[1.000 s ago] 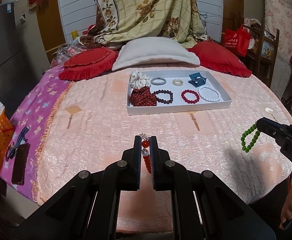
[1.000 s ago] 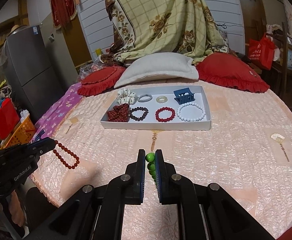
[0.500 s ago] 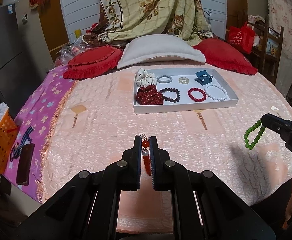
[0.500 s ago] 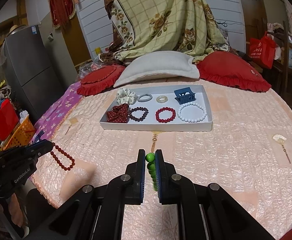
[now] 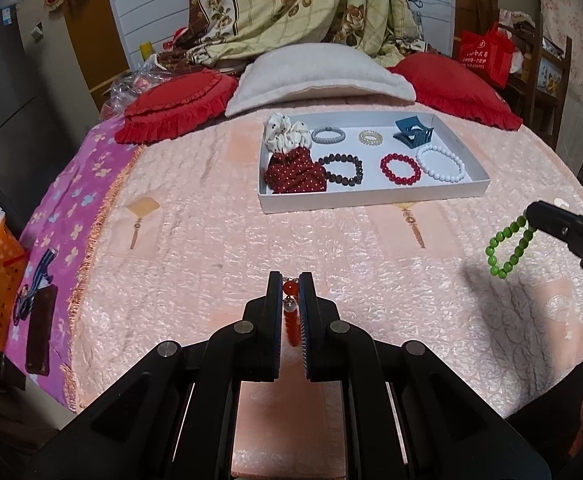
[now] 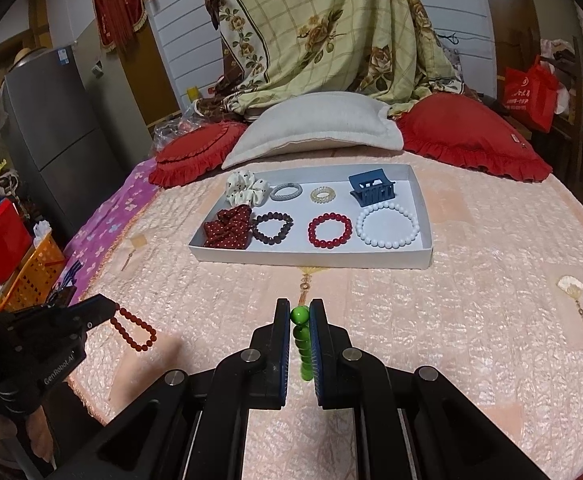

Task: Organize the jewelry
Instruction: 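Lift both bracelets and carry them over the white tray, then lower both bracelets into the tray and open both tools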

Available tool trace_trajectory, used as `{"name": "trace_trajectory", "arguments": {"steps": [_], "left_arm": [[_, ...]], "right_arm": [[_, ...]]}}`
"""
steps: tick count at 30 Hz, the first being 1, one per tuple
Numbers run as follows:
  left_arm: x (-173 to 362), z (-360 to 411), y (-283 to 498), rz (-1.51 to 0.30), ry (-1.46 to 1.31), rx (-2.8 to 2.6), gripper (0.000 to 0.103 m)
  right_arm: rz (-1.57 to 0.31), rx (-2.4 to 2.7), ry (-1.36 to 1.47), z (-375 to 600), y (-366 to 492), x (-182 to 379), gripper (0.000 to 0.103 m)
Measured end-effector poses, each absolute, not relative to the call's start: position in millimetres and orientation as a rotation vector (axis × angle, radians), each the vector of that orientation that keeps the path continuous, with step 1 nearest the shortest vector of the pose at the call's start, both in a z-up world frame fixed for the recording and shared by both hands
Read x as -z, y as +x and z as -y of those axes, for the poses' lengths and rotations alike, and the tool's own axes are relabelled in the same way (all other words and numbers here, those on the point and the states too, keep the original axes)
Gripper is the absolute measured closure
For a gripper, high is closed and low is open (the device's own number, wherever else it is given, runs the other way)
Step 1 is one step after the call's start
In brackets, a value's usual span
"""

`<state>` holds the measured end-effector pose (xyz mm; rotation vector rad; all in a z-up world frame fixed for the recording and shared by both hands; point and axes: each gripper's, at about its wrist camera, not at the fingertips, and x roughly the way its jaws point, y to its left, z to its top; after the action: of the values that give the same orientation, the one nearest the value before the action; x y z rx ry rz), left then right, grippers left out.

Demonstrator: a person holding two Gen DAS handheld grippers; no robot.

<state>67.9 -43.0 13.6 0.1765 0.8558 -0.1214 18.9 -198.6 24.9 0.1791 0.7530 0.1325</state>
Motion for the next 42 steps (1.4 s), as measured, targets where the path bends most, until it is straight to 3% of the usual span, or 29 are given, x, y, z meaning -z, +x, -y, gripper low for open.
{"name": "trace_trajectory", "arguments": {"steps": [20, 42], "left_arm": [[13.3, 60.5, 112.1, -0.933, 0.196, 0.147, 0.097], [-61.8, 116.7, 230.8, -0.837, 0.198, 0.440, 0.097]], "right_arm": [[-0.793, -0.114, 0.200, 226.4, 65.8, -11.9, 0.094], [-0.796, -0.096, 0.158, 257.2, 168.2, -36.7, 0.094]]}}
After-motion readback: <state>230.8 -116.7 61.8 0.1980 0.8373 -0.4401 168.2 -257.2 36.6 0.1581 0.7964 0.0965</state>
